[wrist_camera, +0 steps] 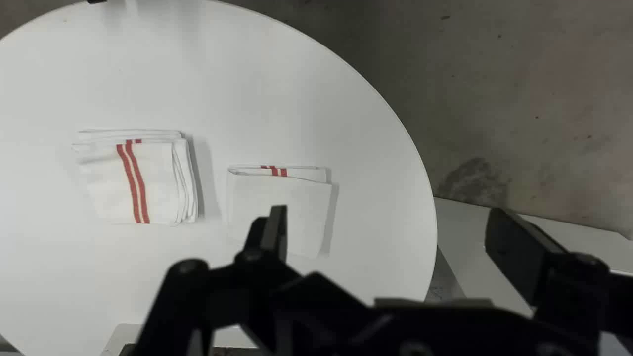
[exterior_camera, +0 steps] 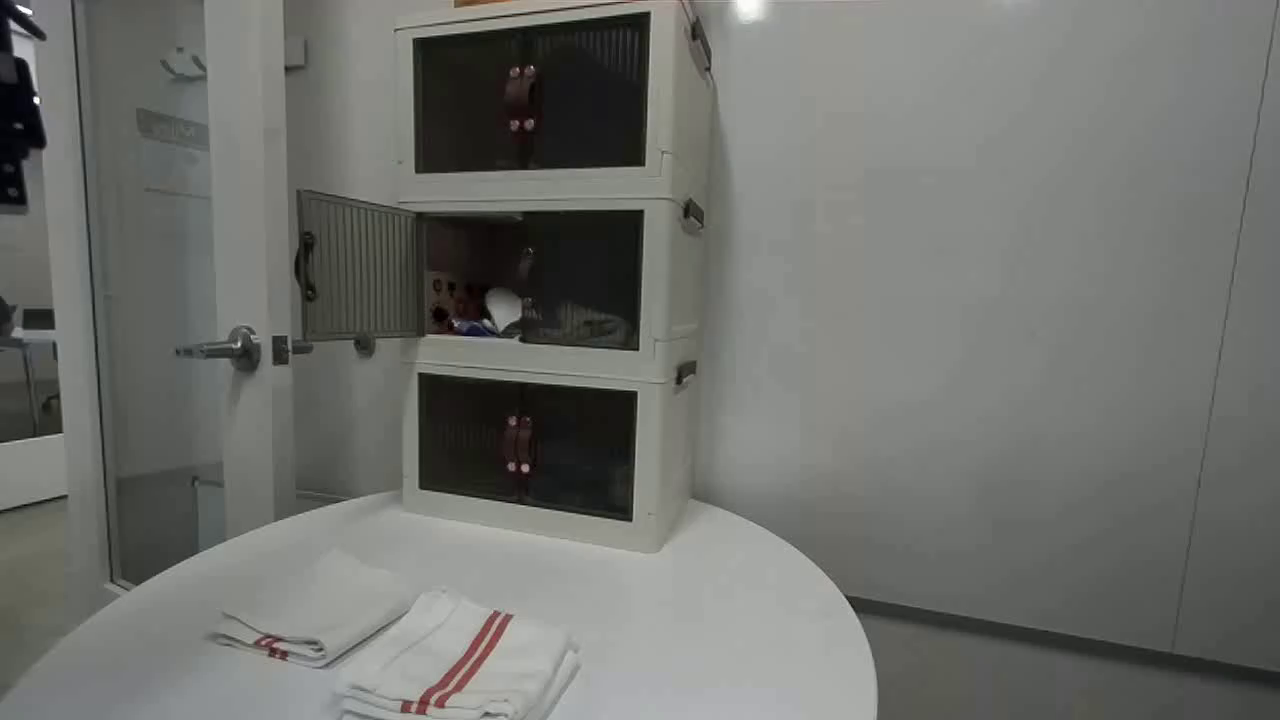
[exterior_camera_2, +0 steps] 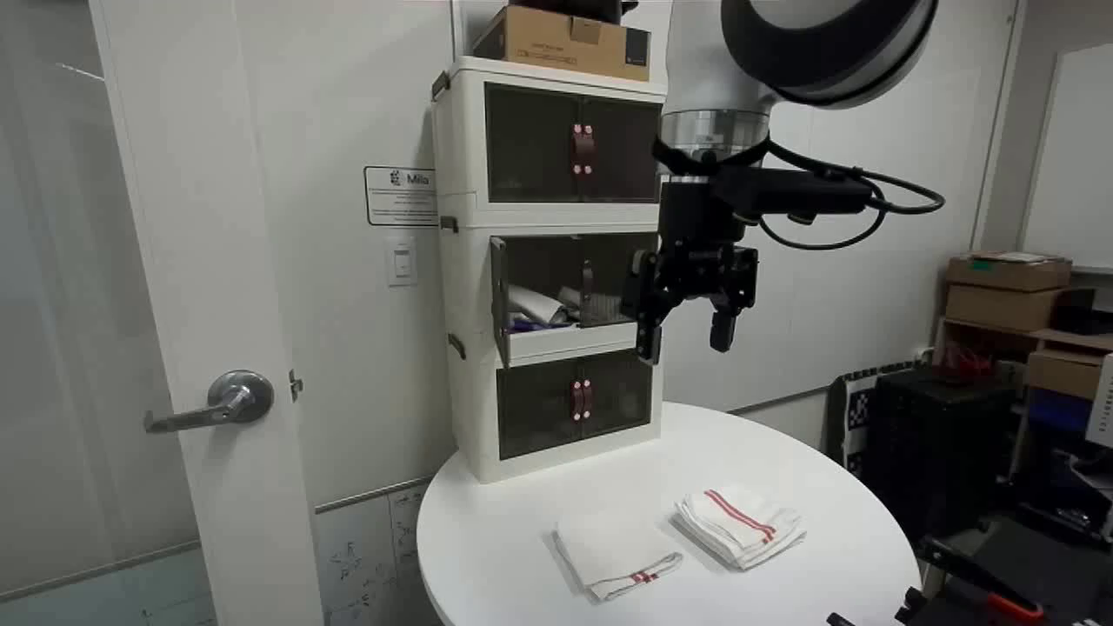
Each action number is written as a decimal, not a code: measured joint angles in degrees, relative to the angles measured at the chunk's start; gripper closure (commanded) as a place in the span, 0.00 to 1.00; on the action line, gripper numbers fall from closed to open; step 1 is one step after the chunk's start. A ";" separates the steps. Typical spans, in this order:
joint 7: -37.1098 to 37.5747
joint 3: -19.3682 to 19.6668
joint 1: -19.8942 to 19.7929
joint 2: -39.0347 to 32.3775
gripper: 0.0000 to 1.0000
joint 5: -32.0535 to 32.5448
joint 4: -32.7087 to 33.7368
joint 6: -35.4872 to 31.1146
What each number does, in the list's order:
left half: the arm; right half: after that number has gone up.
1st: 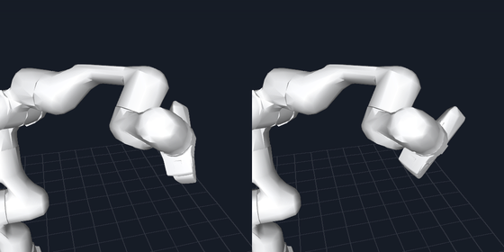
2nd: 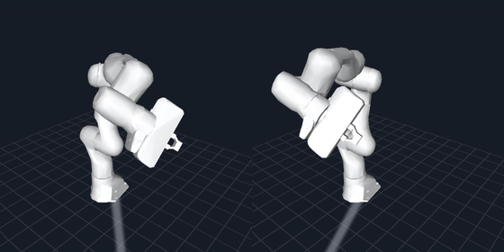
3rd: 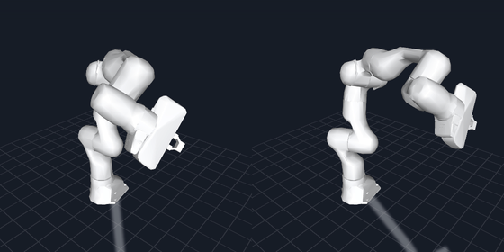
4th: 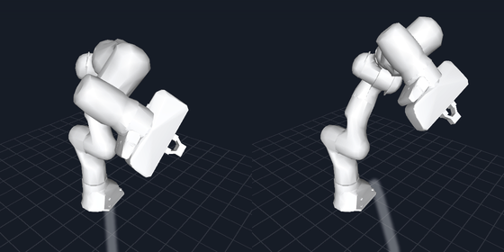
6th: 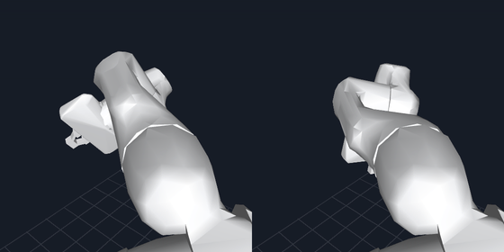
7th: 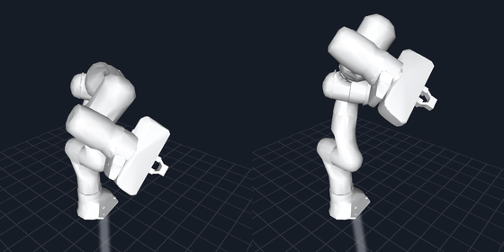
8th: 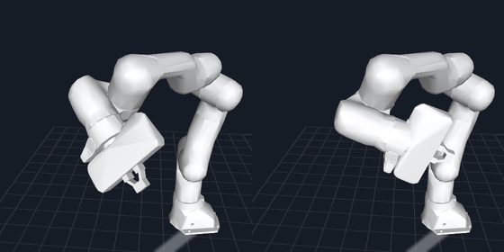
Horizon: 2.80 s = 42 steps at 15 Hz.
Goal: Open the right middle cabinet door
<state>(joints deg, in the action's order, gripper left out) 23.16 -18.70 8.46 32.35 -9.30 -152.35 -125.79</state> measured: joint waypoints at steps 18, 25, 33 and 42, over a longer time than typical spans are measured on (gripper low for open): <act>-37.11 24.75 0.08 -3.27 0.00 -3.31 7.97 -0.09; -66.39 35.52 2.63 -16.74 0.00 -18.62 24.37 4.58; -86.56 34.89 -2.11 -29.37 0.00 -29.36 36.73 16.86; -92.51 30.34 -7.96 -30.82 0.00 -36.67 37.13 16.34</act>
<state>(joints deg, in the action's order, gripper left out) -69.34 11.64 0.49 1.52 -45.97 -115.22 -109.45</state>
